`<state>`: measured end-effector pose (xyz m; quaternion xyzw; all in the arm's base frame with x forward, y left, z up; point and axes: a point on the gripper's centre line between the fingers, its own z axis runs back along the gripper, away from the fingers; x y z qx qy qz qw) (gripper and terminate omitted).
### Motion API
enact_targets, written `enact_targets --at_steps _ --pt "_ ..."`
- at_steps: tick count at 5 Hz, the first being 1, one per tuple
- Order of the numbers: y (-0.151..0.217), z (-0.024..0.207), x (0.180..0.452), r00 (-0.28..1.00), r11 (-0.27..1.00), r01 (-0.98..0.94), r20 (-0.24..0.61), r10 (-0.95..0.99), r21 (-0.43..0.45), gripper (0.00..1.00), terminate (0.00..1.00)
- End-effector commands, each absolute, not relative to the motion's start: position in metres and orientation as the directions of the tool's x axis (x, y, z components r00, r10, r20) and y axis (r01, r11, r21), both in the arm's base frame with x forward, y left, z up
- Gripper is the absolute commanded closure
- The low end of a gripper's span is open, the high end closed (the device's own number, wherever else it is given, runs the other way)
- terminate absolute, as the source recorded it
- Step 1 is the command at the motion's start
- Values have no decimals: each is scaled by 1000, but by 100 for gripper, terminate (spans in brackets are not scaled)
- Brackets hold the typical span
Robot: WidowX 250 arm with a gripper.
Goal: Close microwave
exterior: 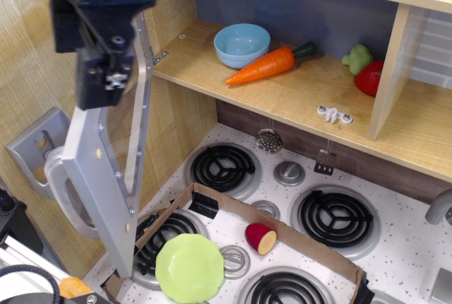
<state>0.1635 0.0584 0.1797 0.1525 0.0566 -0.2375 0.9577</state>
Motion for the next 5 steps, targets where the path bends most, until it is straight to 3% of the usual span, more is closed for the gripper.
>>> enact_targets --at_steps 1,2,5 --pt "78 183 153 878 831 478 -192 -439 286 0 0" --pt "88 180 154 873 829 487 -191 -449 276 0 0" --pt "94 157 168 869 819 481 -47 -492 314 0 0"
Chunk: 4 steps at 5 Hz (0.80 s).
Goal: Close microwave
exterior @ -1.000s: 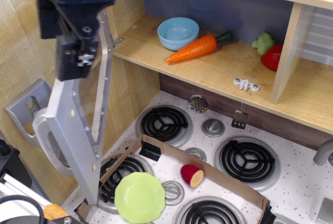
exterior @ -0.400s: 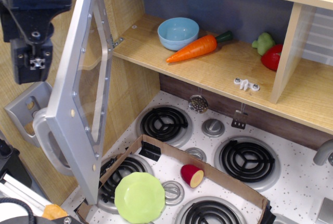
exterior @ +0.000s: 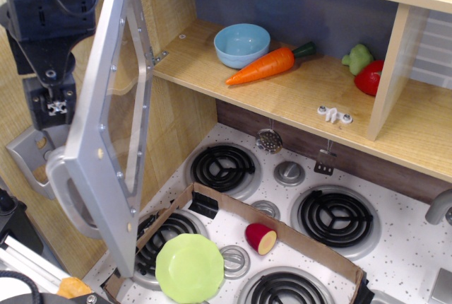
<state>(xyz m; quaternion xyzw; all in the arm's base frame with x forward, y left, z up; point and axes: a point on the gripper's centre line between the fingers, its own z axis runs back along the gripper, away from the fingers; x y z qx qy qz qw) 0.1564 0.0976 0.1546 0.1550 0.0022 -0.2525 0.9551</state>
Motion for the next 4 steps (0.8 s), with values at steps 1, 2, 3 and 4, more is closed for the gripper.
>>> enact_targets --at_steps 1,2,3,4 --pt "90 155 174 864 820 475 8 -504 320 0 0" --pt "78 153 183 861 833 452 89 -501 318 0 0" --pt "65 145 192 843 840 451 165 -512 303 0 0" --pt "47 136 202 835 856 442 226 -502 269 0 0"
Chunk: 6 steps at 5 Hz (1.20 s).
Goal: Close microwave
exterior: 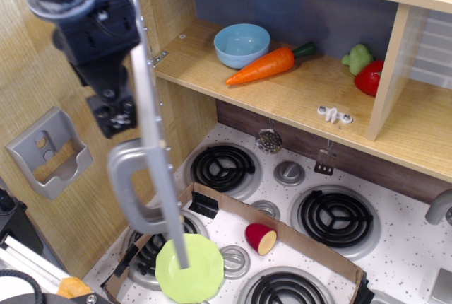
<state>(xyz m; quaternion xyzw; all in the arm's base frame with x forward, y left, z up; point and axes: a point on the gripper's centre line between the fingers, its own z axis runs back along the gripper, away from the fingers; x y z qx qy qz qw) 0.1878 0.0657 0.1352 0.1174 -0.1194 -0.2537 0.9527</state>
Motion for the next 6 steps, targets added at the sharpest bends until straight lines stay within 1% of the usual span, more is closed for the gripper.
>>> enact_targets --at_steps 1,2,3,4,5,6 --pt "25 129 212 837 882 419 285 -467 215 0 0" --pt "5 122 223 836 896 408 325 -443 172 0 0" --pt "-15 118 233 834 895 414 324 -446 167 0 0" --pt "-27 119 243 836 897 415 327 -441 150 0 0" --pt "-35 119 256 805 875 452 344 -484 172 0 0" --pt "-39 119 269 781 854 494 347 -519 163 0 0"
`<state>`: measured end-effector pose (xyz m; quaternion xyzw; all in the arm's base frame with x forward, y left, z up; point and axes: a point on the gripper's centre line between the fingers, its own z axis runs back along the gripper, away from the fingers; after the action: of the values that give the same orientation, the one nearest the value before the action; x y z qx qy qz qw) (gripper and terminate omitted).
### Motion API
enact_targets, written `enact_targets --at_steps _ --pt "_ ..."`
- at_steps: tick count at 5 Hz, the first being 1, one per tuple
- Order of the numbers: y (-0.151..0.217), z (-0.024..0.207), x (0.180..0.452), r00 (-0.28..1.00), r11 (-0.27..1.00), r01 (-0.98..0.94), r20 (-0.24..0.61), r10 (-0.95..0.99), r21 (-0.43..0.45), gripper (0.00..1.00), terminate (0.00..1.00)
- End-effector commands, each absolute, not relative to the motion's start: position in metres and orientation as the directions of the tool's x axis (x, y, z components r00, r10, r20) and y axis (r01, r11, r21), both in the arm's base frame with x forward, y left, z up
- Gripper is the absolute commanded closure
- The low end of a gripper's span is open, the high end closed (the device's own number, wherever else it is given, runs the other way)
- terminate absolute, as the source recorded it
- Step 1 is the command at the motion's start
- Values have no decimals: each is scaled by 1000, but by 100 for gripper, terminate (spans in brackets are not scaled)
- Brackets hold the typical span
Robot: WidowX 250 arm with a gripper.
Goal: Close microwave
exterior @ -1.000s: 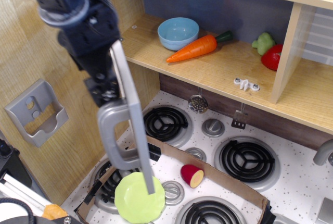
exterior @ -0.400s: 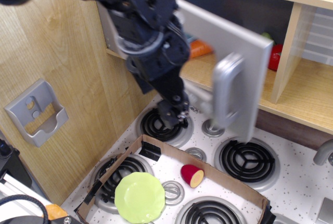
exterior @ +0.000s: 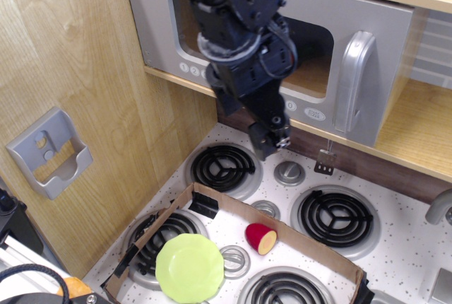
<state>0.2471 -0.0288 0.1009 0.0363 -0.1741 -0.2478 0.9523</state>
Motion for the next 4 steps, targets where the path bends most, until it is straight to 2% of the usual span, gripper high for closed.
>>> enact_targets --at_steps 1,4 --pt "-41 117 279 759 836 524 358 -544 160 0 0" --pt "-52 121 301 753 835 525 368 -545 163 0 0"
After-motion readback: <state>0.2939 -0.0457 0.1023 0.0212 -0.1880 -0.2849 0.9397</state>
